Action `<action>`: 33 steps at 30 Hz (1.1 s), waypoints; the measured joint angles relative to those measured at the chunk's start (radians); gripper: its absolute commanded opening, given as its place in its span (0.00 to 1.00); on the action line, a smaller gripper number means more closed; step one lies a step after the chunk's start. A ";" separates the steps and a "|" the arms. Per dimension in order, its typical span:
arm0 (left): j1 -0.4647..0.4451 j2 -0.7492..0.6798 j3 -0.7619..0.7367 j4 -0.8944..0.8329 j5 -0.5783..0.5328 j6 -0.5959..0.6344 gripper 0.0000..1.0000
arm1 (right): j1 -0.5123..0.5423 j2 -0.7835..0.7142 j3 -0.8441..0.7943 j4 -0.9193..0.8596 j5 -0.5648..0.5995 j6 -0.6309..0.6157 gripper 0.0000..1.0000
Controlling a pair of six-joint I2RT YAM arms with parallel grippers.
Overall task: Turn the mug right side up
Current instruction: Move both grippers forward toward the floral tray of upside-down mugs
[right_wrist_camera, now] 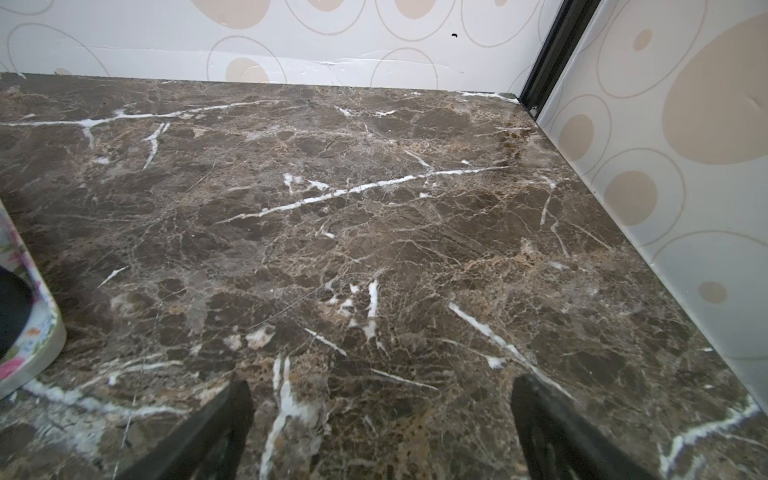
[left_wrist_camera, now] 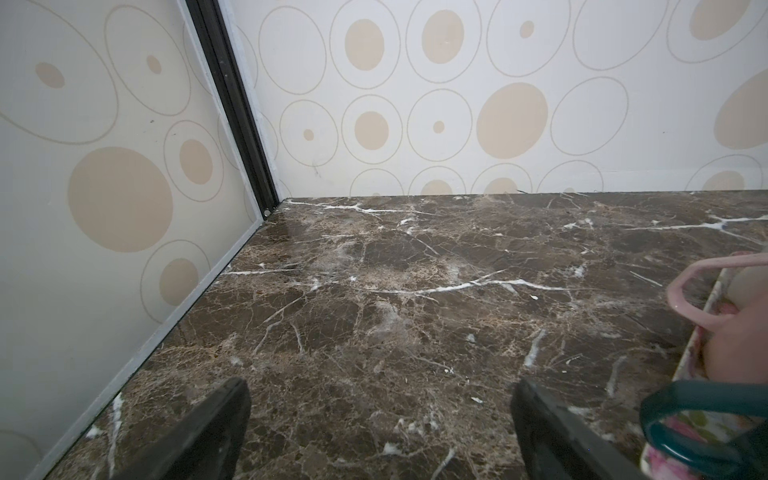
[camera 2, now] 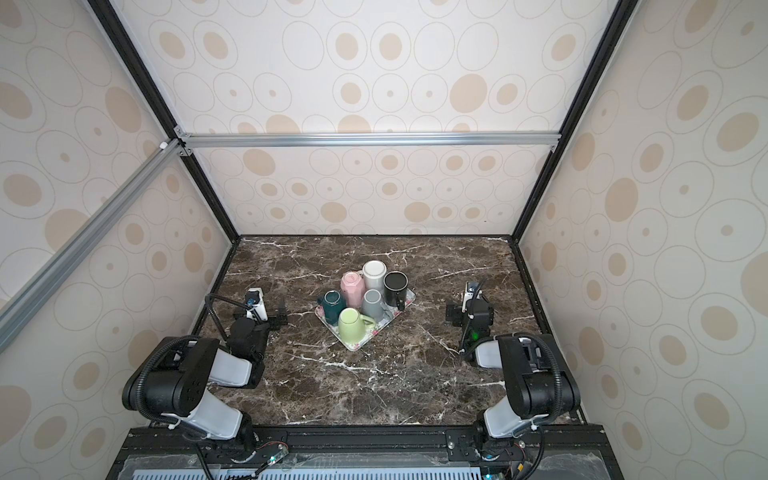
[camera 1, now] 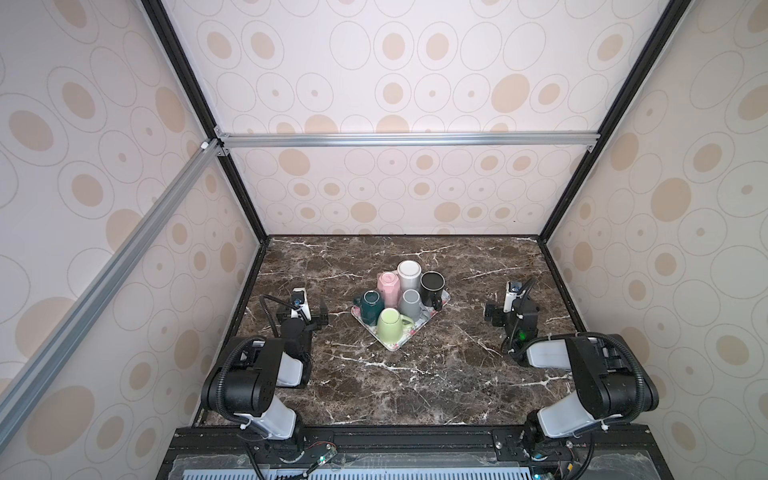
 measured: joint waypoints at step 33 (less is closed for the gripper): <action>-0.237 -0.455 0.237 -0.912 -0.307 -0.267 0.98 | 0.418 -0.494 0.396 -0.918 -0.069 0.277 1.00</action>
